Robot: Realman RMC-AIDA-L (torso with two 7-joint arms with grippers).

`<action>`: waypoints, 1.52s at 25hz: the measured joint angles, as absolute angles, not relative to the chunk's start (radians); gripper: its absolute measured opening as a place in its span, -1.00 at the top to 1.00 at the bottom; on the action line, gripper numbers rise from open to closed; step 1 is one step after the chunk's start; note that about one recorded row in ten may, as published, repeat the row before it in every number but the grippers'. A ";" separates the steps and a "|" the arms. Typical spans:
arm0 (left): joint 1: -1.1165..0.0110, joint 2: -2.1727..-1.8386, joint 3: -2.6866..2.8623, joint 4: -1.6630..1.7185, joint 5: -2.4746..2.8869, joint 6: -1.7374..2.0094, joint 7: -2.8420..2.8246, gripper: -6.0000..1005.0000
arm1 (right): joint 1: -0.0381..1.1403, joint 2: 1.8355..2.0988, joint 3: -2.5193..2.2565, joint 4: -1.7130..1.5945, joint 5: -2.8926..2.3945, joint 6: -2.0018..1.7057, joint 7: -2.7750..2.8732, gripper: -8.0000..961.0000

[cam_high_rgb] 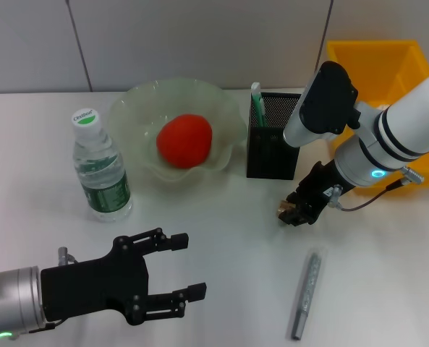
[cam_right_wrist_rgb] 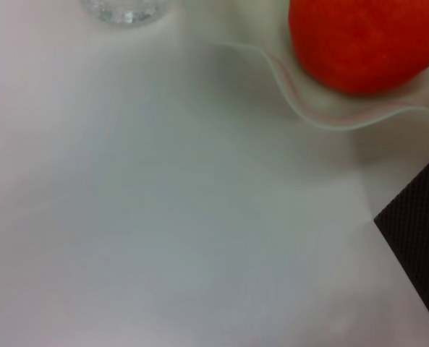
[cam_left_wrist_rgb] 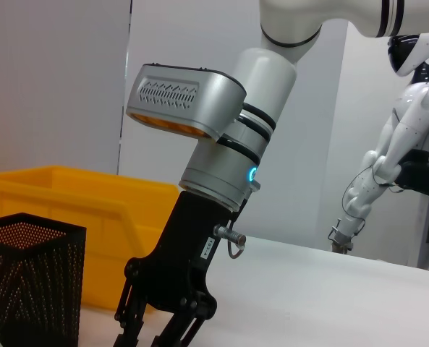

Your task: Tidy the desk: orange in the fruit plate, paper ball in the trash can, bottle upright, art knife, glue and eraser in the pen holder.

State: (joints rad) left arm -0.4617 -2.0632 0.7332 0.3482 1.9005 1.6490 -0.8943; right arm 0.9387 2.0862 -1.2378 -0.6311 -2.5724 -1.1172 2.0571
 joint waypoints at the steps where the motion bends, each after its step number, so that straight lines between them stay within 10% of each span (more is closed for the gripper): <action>1: -0.462 -2.063 0.733 0.348 1.900 1.649 -0.894 -0.61 | 0.939 2.086 -1.238 -0.630 -2.571 -1.117 2.057 0.24; 38: -0.457 -2.063 0.733 0.348 1.901 1.664 -0.904 -0.61 | 0.732 2.074 -1.067 -1.125 -2.324 -1.139 2.122 0.40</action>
